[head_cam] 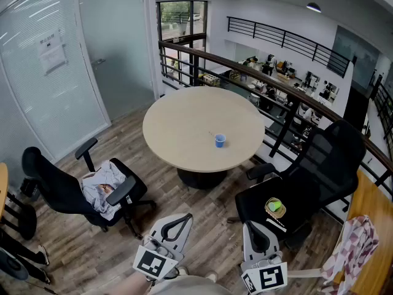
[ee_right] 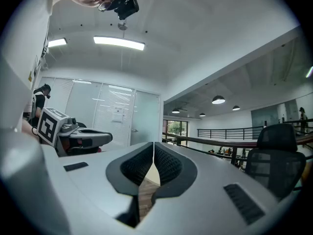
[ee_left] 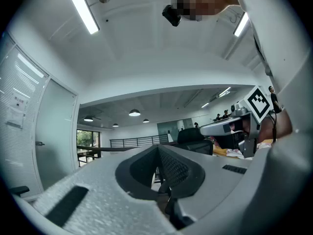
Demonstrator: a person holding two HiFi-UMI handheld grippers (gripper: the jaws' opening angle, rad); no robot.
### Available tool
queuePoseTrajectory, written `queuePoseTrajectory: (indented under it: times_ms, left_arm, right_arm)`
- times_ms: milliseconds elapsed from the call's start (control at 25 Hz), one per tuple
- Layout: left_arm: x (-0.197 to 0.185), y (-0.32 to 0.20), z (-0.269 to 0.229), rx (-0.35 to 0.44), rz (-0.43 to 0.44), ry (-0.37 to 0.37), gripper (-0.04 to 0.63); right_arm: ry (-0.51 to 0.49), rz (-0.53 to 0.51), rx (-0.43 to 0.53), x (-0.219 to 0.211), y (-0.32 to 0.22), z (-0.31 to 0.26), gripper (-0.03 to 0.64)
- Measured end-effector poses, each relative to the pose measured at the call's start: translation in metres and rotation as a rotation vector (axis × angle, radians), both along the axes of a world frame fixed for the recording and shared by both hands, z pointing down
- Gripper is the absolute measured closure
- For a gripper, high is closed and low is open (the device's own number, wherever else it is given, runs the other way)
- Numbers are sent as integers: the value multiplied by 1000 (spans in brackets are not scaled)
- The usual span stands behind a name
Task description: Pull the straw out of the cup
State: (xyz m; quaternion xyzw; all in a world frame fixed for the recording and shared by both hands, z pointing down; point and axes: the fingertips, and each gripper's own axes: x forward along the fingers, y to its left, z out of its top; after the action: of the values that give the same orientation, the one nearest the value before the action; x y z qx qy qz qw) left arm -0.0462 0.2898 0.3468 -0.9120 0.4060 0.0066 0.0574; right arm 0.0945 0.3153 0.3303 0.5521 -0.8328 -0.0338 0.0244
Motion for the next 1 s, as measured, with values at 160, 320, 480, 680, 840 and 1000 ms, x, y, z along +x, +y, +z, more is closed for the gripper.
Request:
queuePoseTrajectory:
  times_ms: [160, 320, 480, 680, 840, 1000]
  left_arm:
    - [-3, -3, 2, 0, -14, -5, 581]
    - [2, -3, 4, -5, -8, -9, 581]
    - [8, -2, 6, -10, 2, -15, 581]
    - [18, 0, 9, -18, 6, -20, 581]
    - [28, 2, 13, -25, 2, -26, 581]
    - [42, 4, 17, -25, -6, -27, 581]
  right_arm:
    - [-26, 4, -2, 1, -1, 0, 592]
    - [-71, -1, 7, 7, -1, -3, 592]
    - [-67, -15, 5, 8, -1, -2, 591]
    - [-62, -33, 0, 10, -1, 0, 592]
    - [-59, -48, -1, 17, 2, 3, 592]
    - [-60, -62, -4, 29, 4, 9, 592]
